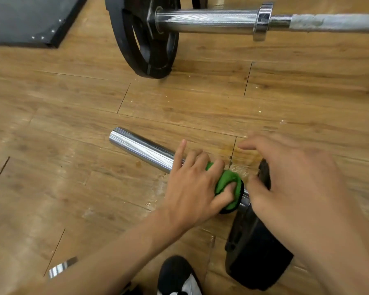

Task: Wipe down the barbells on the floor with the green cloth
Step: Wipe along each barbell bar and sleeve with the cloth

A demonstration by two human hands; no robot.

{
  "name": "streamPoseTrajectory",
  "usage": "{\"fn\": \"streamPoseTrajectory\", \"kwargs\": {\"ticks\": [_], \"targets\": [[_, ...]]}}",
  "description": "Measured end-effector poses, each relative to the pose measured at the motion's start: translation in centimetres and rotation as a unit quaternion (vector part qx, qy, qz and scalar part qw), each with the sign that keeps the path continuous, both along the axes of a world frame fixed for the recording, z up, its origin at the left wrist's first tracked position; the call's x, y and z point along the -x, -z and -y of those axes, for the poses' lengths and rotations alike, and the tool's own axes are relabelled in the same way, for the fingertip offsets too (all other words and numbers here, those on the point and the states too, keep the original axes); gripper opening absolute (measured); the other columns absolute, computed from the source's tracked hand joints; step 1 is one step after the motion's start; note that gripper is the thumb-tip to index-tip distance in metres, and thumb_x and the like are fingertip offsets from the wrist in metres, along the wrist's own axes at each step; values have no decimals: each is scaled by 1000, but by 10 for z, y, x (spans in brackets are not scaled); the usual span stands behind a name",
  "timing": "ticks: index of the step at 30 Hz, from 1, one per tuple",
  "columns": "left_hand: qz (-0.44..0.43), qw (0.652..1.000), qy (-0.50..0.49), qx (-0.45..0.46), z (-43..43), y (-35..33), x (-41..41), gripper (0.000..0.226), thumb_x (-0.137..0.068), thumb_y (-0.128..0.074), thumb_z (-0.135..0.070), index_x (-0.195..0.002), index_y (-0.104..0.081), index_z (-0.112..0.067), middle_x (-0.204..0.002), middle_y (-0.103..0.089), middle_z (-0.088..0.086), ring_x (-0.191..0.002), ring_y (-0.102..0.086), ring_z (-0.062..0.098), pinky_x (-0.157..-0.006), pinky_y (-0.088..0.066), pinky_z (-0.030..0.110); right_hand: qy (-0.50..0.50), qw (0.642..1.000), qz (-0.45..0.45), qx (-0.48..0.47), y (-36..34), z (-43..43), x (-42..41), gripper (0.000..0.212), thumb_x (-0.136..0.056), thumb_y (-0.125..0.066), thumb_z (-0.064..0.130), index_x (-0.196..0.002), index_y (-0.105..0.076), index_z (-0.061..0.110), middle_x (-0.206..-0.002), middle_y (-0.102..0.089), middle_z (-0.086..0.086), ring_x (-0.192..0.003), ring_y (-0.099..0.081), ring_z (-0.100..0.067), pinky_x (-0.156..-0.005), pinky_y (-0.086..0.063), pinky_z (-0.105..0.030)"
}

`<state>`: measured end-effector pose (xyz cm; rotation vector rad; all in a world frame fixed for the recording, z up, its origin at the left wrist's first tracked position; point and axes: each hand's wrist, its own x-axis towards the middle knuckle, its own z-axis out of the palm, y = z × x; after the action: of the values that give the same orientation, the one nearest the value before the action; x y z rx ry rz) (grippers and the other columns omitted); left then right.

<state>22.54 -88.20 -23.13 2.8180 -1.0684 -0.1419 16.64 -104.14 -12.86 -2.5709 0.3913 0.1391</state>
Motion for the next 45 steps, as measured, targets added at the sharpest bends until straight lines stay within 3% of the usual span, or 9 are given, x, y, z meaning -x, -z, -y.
{"fn": "streamPoseTrajectory", "kwargs": {"ticks": [2, 8, 12, 17, 22, 29, 34, 40, 45], "targets": [[2, 1000, 5, -13, -10, -1, -12, 45, -93, -44, -58, -97, -65, -19, -91, -66, 6, -116, -63, 30, -126, -17, 59, 5, 1000, -26, 13, 0, 2, 2, 58, -73, -78, 9, -128, -68, 26, -148, -57, 0, -146, -44, -19, -127, -20, -45], [16, 992, -126, -24, -77, -3, -60, 49, -94, -40, -55, -105, -67, -17, -105, -65, 5, -129, -53, 35, -127, -8, 61, -50, 988, -148, 7, -9, -1, 5, 73, -88, -35, 35, -160, -28, 33, -170, -18, 2, -159, 0, -17, -124, 14, -34], [-19, 993, -114, -11, -52, -9, -40, 44, -93, -43, -52, -98, -67, -16, -101, -67, 6, -119, -58, 32, -127, -14, 56, -84, 977, -182, 76, -14, -13, 6, 86, -78, -17, 44, -163, -17, 31, -170, -14, -4, -159, 3, -23, -126, 13, -41], [-75, 996, 33, 29, 10, -5, 28, 46, -98, -36, -51, -113, -66, -19, -101, -59, 0, -106, -56, 23, -125, -23, 53, -38, 997, -60, 21, -3, -7, 10, 74, -95, -54, 39, -162, -22, 36, -169, -25, 7, -157, -11, -13, -123, 5, -27], [-59, 997, 54, -8, -4, -5, 14, 51, -100, -35, -58, -114, -66, -21, -105, -62, 0, -106, -60, 23, -124, -24, 54, 5, 997, 4, -74, 9, 10, 22, 96, -89, -70, 30, -164, -11, 45, -154, -42, 14, -132, -46, -12, -108, -39, -34], [-13, 999, -2, -41, -26, -11, 6, 44, -95, -39, -59, -92, -62, -22, -87, -61, -4, -97, -61, 22, -124, -23, 58, -6, 999, 34, -22, 17, -11, 35, 62, -82, -67, 44, -142, -55, 30, -152, -46, 0, -136, -36, -18, -107, -23, -35], [-82, 992, -28, -87, -9, -20, -2, 48, -88, -21, -61, -71, -48, -24, -70, -56, -6, -72, -55, 16, -124, -23, 48, 25, 1000, 1, -17, 15, -27, 36, 88, -79, -75, 21, -156, -35, 36, -158, -40, -1, -143, -32, -21, -115, -10, -36], [-51, 997, 54, -23, -9, -8, 20, 42, -93, -37, -50, -86, -63, -17, -76, -59, 3, -78, -55, 28, -92, -44, 46, 26, 999, -22, -3, 10, -30, 31, 84, -78, -72, 17, -153, -42, 38, -162, -38, 1, -147, -30, -20, -123, -10, -39], [-44, 999, -3, -4, -72, -11, -13, 52, -88, -46, -46, -125, -64, -14, -127, -56, 10, -114, -49, 31, -98, -33, 42, 45, 997, -6, -57, 9, -20, 29, 77, -80, -73, 14, -151, -48, 34, -158, -41, 3, -143, -26, -17, -122, -20, -40]]}}
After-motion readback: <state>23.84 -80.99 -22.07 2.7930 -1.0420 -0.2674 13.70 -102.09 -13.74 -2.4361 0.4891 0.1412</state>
